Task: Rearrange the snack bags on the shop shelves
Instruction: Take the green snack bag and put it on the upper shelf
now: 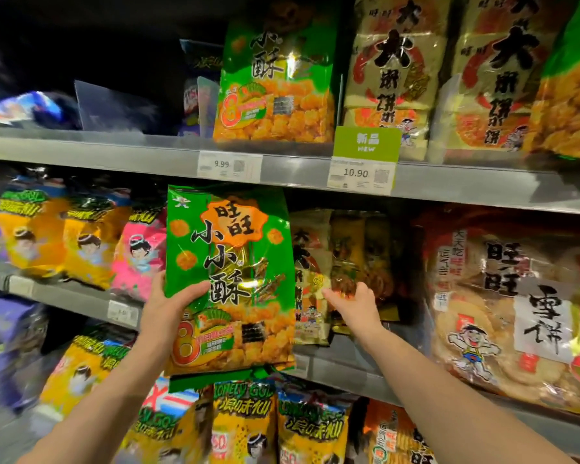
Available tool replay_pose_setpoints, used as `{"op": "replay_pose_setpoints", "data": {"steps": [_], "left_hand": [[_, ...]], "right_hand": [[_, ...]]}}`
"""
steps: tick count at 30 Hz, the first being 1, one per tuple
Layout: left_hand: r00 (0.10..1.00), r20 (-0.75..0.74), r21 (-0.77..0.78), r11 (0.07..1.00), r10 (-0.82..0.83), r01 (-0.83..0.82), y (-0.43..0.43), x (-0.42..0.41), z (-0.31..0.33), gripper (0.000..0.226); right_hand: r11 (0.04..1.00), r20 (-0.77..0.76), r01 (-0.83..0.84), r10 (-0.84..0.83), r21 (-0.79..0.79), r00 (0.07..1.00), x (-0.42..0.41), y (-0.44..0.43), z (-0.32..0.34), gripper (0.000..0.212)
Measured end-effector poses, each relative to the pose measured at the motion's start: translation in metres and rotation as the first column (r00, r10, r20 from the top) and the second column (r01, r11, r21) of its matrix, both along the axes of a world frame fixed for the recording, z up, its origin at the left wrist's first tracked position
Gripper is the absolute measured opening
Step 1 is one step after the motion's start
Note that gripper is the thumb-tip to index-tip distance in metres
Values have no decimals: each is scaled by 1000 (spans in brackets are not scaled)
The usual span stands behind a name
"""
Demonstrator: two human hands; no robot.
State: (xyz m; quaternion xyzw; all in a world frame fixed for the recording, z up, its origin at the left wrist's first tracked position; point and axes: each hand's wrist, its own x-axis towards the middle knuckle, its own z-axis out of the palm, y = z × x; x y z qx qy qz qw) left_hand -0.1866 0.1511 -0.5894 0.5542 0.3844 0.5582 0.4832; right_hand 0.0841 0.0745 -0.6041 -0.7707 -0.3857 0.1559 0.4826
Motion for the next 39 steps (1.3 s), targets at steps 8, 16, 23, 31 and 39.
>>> {"op": "replay_pose_setpoints", "data": {"steps": [8,16,23,31,39], "left_hand": [[999,16,31,999,-39,38,9,-10,-6,80],[998,-63,64,998,7,-3,4,-6,-1,74],[997,-78,79,997,8,-2,-10,5,5,59],[988,-144,-36,998,-53,48,-36,8,17,68],[967,-240,-234,972,-89,31,-76,-12,68,86]], "right_hand": [[995,-162,-92,97,36,982,-22,18,7,104],[994,-257,26,3,110,966,-30,25,16,82],[989,-77,61,-51,135,996,-24,0,35,78],[995,85,12,-20,100,996,-21,-33,54,40],[989,20,71,-69,-129,997,-65,-71,107,53]]}}
